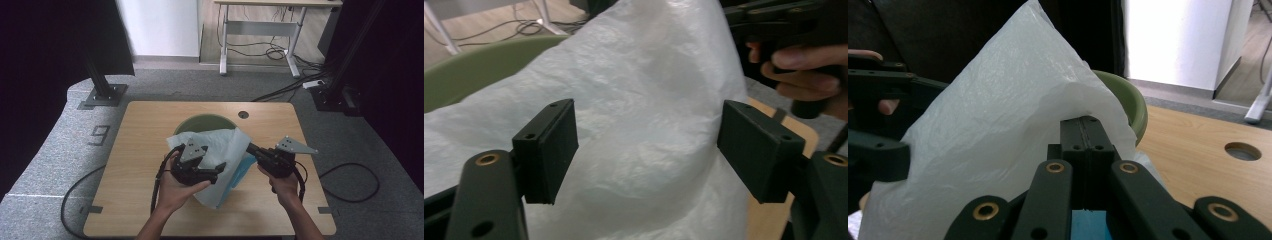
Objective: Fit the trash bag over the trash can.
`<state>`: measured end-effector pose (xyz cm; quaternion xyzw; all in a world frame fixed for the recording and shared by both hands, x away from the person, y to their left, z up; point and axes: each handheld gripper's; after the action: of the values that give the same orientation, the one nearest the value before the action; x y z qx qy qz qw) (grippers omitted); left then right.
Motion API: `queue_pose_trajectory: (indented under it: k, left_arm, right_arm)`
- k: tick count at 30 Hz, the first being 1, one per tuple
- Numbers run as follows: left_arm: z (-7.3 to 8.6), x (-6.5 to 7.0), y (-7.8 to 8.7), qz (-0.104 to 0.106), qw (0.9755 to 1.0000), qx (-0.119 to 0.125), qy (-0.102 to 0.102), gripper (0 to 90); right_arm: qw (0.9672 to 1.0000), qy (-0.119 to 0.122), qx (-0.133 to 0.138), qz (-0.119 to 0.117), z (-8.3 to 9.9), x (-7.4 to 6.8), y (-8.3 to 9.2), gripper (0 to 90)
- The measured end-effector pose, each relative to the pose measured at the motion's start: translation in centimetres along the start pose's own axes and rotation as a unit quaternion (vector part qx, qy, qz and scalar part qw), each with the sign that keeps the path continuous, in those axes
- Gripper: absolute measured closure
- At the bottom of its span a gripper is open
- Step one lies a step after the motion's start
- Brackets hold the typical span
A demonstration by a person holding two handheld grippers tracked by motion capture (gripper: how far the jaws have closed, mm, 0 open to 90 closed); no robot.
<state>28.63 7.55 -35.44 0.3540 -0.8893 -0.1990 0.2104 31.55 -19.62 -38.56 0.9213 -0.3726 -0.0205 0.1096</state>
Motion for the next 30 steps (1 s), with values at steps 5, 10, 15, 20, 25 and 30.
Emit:
queue_pose_trajectory:
  k: [5, 10, 15, 20, 25, 30]
  left_arm:
    - [-0.1, 0.3, -0.2, 0.007, 0.9999, -0.009, 0.000, 22.6]
    - [0.0, 0.1, -0.7, -0.004, 0.9999, -0.011, -0.001, 36.4]
    - [-0.1, -0.2, -1.0, 0.013, 0.9997, -0.022, -0.001, 64.1]
    - [-0.3, -0.6, -1.0, 0.032, 0.9991, -0.026, 0.004, 77.1]
    - [-0.7, -1.3, -1.0, 0.043, 0.9988, -0.018, 0.014, 87.3]
    - [-1.0, -2.4, -0.9, 0.036, 0.9990, -0.003, 0.027, 89.2]
  right_arm:
    - [0.9999, 0.013, -0.004, 0.008, -0.2, -0.4, -0.3, 88.6]
    - [0.9999, 0.013, -0.003, 0.004, -0.3, -0.6, -0.4, 88.6]
    - [0.9999, 0.012, 0.000, -0.003, -0.2, -0.6, -0.3, 88.5]
    - [0.9999, 0.013, 0.002, -0.006, -0.2, -0.6, -0.2, 84.0]
    - [0.9997, 0.023, 0.010, -0.005, -0.3, -0.7, 0.1, 70.5]
    - [0.9991, 0.033, 0.025, 0.010, -0.2, -0.7, 1.3, 59.8]
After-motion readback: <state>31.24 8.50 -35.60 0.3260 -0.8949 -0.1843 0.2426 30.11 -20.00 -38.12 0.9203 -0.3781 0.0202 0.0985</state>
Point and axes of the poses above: each handheld gripper's, and its own axes: y roughly backward along the jaws, z roughly out of its underside, x roughly to its right, and after that the axes turned 13 degrees about y, right-handed
